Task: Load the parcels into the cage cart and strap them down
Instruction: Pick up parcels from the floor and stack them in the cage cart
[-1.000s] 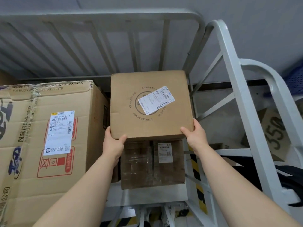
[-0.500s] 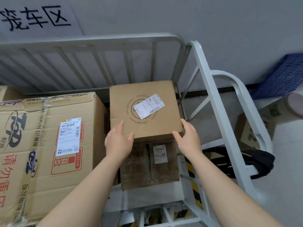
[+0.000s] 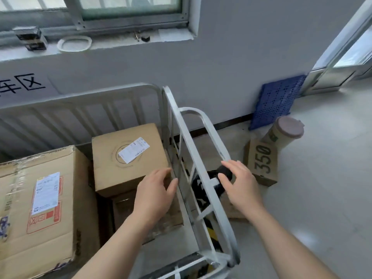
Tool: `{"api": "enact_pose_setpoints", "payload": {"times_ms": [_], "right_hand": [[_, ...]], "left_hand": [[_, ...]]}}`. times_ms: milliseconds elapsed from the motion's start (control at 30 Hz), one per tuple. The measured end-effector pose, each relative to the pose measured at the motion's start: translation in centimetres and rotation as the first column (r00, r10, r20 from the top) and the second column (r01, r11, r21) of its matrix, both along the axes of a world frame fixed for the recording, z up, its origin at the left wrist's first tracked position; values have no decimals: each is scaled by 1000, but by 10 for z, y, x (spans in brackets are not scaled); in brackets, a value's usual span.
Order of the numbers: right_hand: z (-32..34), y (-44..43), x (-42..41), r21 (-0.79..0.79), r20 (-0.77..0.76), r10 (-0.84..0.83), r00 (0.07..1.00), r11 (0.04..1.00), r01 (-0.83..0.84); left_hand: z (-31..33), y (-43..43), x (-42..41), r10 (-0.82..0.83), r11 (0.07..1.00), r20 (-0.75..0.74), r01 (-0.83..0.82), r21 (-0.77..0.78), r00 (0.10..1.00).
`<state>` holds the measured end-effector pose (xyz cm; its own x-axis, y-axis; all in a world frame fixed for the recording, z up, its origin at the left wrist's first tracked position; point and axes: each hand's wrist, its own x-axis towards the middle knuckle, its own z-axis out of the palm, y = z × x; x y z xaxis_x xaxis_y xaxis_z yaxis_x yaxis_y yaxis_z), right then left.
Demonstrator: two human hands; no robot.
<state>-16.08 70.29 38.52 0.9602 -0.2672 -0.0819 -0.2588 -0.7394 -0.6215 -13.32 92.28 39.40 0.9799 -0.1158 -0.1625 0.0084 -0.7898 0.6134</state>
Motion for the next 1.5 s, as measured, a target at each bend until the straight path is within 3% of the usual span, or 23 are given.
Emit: {"api": "enact_pose_setpoints", "payload": {"times_ms": [267,500,767,1100,1300,1500], "right_hand": [[-15,-174,-85,-36,-64,-88,994,996,86],[-41,-281,-128,-65,-171,-135,976,990,125],[-99,-339,-107,-19,-271,-159,949,987,160],[-229,-405,-51,-53,-457,-136,879,991,126],[-356,-427,-26,-1,-554,-109,825,991,131],[-495,-430,-9,27,-593,-61,803,995,95]], "left_hand": [[2,-184,-69,-114,993,42,115,-16,993],[-32,-294,-109,-162,982,-119,172,77,980],[-99,-353,-73,-118,966,-303,180,186,946],[-245,-410,-5,-38,934,-511,213,288,859],[-364,-429,18,71,968,-577,82,235,813],[-500,-422,32,162,947,-611,52,317,775]]}}
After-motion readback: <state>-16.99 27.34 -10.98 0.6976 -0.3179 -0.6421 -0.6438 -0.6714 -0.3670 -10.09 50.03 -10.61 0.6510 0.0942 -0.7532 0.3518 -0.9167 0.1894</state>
